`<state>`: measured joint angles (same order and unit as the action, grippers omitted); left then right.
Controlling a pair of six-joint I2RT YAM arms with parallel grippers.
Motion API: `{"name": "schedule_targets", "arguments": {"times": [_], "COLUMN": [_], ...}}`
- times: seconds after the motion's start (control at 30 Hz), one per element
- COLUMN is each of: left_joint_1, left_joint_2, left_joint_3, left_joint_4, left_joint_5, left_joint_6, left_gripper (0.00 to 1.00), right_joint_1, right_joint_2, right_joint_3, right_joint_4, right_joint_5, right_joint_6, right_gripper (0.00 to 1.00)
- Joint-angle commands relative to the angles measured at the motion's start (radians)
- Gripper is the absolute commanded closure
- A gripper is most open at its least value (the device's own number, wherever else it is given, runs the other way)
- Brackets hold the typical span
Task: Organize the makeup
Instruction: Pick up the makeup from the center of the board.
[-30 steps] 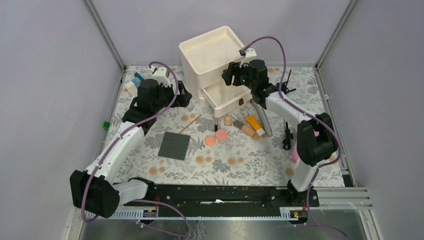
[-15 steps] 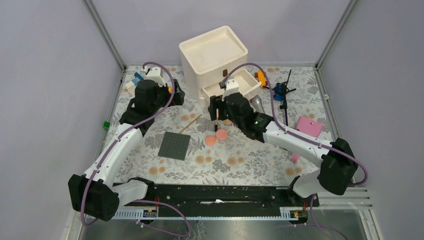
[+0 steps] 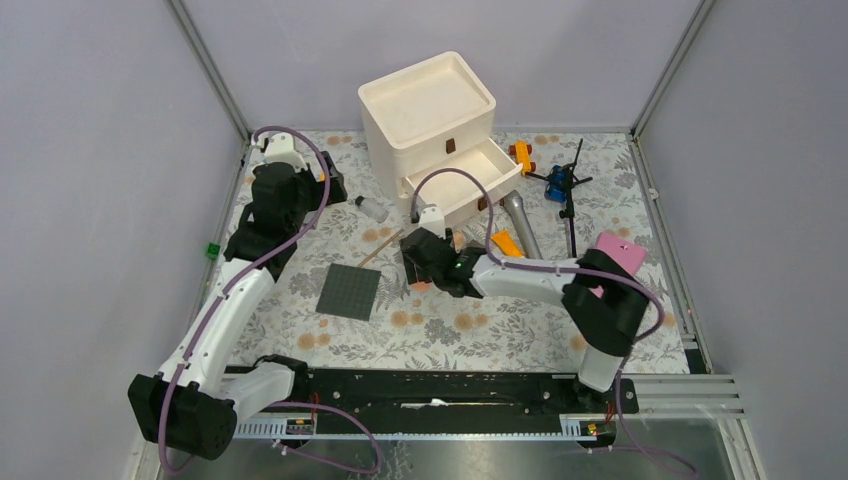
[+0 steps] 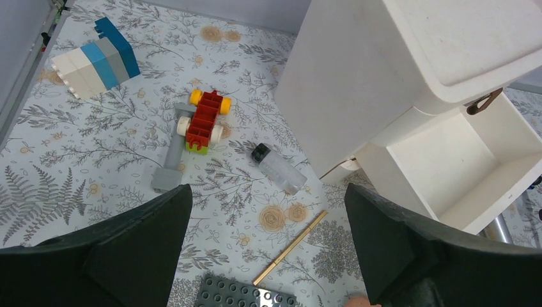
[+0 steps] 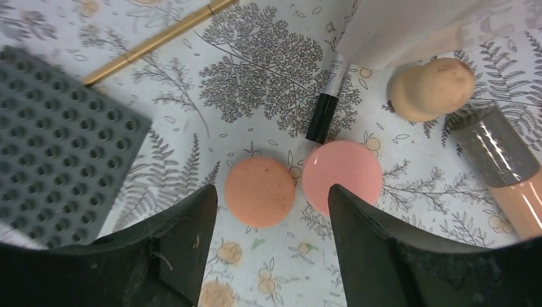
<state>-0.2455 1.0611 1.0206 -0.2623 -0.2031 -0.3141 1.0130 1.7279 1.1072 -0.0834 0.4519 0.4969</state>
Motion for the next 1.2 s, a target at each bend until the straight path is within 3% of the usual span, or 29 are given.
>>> {"name": "schedule_targets", "arguments": {"times": [0.0,0.57,1.17], "left_joint_1": [0.005,0.011,0.012], "left_joint_2": [-0.012,-0.011,-0.006], "left_joint_3": [0.003,0.002,0.001], "left_joint_4": [0.036,0.038,0.04], "left_joint_5": [-0.017,0.008,0.019], "left_joint_6": [0.0,0.002,0.002], "left_gripper": [0.01,0.01,0.01], "right_joint_1": [0.006,-0.009,-0.071], "right_joint_2": [0.095,0.272,0.269], "right_joint_3": [0.099,0.211,0.085], "right_joint_4": [-0.004,-0.012,0.156], "right_joint_5": [0.101,0.24,0.15], "right_joint_6": [0.018,0.031,0.066], "right_gripper": [0.28,0.29,0.37]}}
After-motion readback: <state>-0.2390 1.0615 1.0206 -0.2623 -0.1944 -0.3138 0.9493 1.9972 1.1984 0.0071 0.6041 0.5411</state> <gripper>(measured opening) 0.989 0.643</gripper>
